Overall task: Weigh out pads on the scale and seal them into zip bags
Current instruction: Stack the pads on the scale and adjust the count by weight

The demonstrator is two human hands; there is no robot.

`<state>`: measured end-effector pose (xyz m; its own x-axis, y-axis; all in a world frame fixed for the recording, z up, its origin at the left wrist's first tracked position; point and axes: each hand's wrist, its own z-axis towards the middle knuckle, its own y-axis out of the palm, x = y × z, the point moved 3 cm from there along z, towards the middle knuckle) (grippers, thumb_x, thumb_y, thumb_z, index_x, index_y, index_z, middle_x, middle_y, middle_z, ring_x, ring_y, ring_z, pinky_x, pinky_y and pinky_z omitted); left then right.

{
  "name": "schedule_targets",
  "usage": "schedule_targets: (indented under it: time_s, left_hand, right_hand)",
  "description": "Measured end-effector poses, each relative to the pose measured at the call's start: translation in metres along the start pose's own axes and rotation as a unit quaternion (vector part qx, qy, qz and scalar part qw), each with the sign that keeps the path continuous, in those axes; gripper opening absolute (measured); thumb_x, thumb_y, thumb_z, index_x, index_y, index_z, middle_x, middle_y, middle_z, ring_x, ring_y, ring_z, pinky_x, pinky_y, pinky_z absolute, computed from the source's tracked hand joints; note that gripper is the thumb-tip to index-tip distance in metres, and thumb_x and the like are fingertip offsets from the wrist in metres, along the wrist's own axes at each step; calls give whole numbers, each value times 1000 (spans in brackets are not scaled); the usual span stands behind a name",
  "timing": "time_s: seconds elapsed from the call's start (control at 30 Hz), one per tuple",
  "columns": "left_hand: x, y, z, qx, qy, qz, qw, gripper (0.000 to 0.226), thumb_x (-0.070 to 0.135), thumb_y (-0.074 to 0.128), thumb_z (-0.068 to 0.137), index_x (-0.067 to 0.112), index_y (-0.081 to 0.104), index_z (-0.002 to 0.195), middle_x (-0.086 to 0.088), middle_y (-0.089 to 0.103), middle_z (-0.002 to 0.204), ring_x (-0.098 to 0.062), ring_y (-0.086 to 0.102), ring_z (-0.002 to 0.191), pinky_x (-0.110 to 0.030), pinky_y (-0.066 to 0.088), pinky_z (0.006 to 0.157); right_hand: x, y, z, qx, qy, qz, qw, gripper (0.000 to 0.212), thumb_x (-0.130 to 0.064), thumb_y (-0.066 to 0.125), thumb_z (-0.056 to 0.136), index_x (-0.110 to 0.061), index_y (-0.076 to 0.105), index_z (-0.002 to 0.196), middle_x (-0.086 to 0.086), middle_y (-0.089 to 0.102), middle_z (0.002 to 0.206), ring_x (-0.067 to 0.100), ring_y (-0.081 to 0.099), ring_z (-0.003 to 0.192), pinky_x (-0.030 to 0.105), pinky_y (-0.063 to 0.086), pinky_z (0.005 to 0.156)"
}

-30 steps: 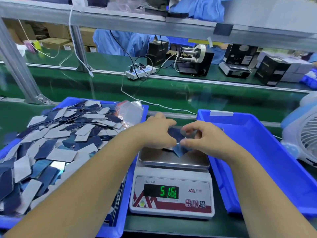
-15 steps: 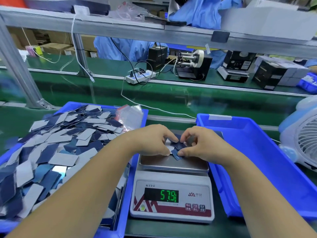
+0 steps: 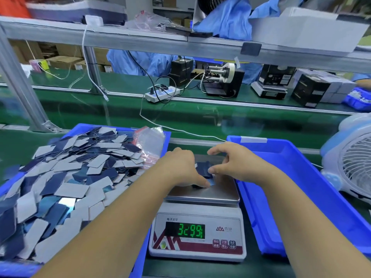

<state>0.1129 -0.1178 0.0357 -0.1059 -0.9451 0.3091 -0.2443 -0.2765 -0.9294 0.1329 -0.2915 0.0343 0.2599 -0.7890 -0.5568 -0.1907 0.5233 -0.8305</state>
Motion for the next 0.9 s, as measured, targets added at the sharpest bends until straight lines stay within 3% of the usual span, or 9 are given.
schedule_targets:
  time_s: [0.13, 0.3, 0.4, 0.5, 0.6, 0.73, 0.9]
  left_hand:
    - [7, -1, 1, 8, 9, 10, 1000, 50, 56, 82, 67, 17, 51, 73, 1, 47, 70, -14, 42, 59, -30, 29, 48]
    - [11, -3, 0, -2, 17, -16, 1000, 53, 49, 85, 68, 14, 58, 97, 0, 62, 88, -17, 52, 72, -30, 36, 53]
    - [10, -1, 1, -2, 29, -53, 998, 53, 43, 87, 68, 21, 51, 100, 6, 58, 93, -9, 49, 71, -28, 35, 54]
    - [5, 2, 1, 1, 42, -101, 994, 57, 39, 88, 68, 27, 47, 106, 11, 54, 101, -8, 52, 81, -29, 40, 61]
    - [5, 3, -1, 4, 50, -115, 992, 64, 35, 87, 70, 26, 50, 122, 8, 56, 117, -18, 58, 101, -32, 49, 77]
    - [9, 2, 1, -16, 65, -87, 994, 29, 32, 82, 74, 28, 60, 92, 3, 65, 86, -12, 58, 71, -26, 40, 54]
    - [8, 6, -4, -7, 89, -117, 989, 24, 28, 76, 81, 30, 54, 89, 10, 59, 82, -9, 56, 72, -25, 38, 55]
  right_hand:
    - [-5, 6, 10, -50, -5, 0, 999, 40, -30, 83, 78, -26, 69, 115, -24, 63, 91, -21, 54, 71, 3, 39, 62]
    - [-7, 2, 11, -88, 22, 28, 995, 18, -27, 85, 76, -24, 75, 91, -9, 75, 86, 6, 64, 79, 29, 51, 78]
    - [-5, 1, 6, -85, 34, 48, 995, 12, -26, 84, 77, -24, 76, 85, -5, 75, 84, 10, 64, 77, 34, 53, 80]
    - [-5, 3, 3, -68, 30, 72, 995, 10, -23, 83, 78, -23, 75, 84, -2, 75, 85, 17, 66, 79, 35, 54, 81]
    - [-8, 6, 1, -76, 6, 101, 992, 13, -16, 80, 80, -22, 69, 81, -10, 71, 76, 6, 62, 68, 26, 50, 70]
    - [-10, 7, -1, -76, -2, 104, 992, 16, -13, 78, 83, -24, 65, 81, -18, 66, 71, -2, 58, 66, 17, 47, 64]
    - [-12, 7, -6, -49, -19, 113, 992, 17, -12, 77, 83, -23, 64, 80, -16, 63, 70, 0, 55, 64, 16, 46, 63]
